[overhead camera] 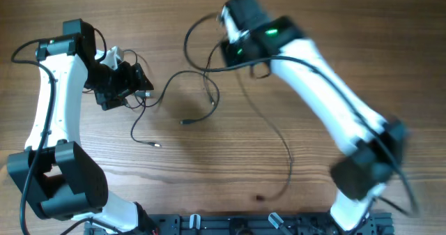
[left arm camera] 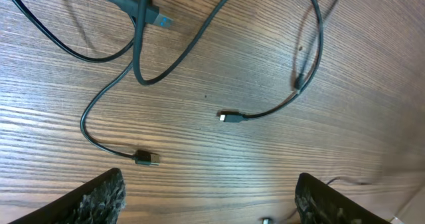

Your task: Untangle cables

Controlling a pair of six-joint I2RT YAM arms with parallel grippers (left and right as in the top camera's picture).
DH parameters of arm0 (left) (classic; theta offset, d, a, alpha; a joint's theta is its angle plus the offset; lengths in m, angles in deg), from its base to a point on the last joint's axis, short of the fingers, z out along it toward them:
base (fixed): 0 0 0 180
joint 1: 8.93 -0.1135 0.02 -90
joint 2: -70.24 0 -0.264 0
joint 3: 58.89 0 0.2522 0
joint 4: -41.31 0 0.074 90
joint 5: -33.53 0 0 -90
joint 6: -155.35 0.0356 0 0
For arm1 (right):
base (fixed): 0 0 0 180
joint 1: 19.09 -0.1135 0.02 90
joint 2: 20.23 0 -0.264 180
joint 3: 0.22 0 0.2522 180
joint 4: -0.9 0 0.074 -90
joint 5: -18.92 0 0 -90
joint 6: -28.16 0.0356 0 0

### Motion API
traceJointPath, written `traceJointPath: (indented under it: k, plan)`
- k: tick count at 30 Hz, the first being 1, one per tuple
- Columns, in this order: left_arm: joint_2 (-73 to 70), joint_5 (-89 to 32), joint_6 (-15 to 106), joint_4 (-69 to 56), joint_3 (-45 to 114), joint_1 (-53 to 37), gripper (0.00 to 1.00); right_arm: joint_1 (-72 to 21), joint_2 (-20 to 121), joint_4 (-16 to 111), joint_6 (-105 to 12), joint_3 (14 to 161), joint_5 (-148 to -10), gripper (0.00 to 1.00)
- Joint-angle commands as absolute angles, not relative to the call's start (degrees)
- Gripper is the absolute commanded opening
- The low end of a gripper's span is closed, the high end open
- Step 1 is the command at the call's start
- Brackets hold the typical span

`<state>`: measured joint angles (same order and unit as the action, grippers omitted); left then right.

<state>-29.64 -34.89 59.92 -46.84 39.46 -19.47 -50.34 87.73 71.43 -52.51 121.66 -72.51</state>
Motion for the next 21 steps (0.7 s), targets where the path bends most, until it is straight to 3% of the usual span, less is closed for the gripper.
traceJointPath:
  k: [1, 4, 8, 12, 16, 21]
  plan:
    - [-29.86, -33.99, 59.55, -46.86, 39.29, -19.58, 0.84, -46.53, 74.77, 70.12, -64.29, 126.12, -60.22, 0.04]
    - [-29.86, -33.99, 59.55, -46.84, 39.29, -19.58, 0.85, -40.39, 65.35, 62.40, -67.29, 126.12, -51.61, 0.04]
    - [-29.86, -33.99, 59.55, -46.82, 39.29, -19.58, 0.85, -28.72, 58.22, 55.52, -71.20, 126.12, -51.44, 0.04]
    - [-29.86, -33.99, 59.55, -46.84, 39.27, -19.58, 0.84, -9.18, 57.61, 54.21, -72.60, 126.10, -52.66, 0.04]
    - [-29.86, -33.99, 59.55, -47.08, 39.27, -19.52, 0.84, 5.35, 61.94, 54.19, -65.56, 125.99, -58.89, 0.04]
    - [-29.86, -33.99, 59.55, -47.58, 39.29, -19.52, 0.85, 15.71, 69.39, 55.72, -55.75, 125.53, -64.16, 0.04]
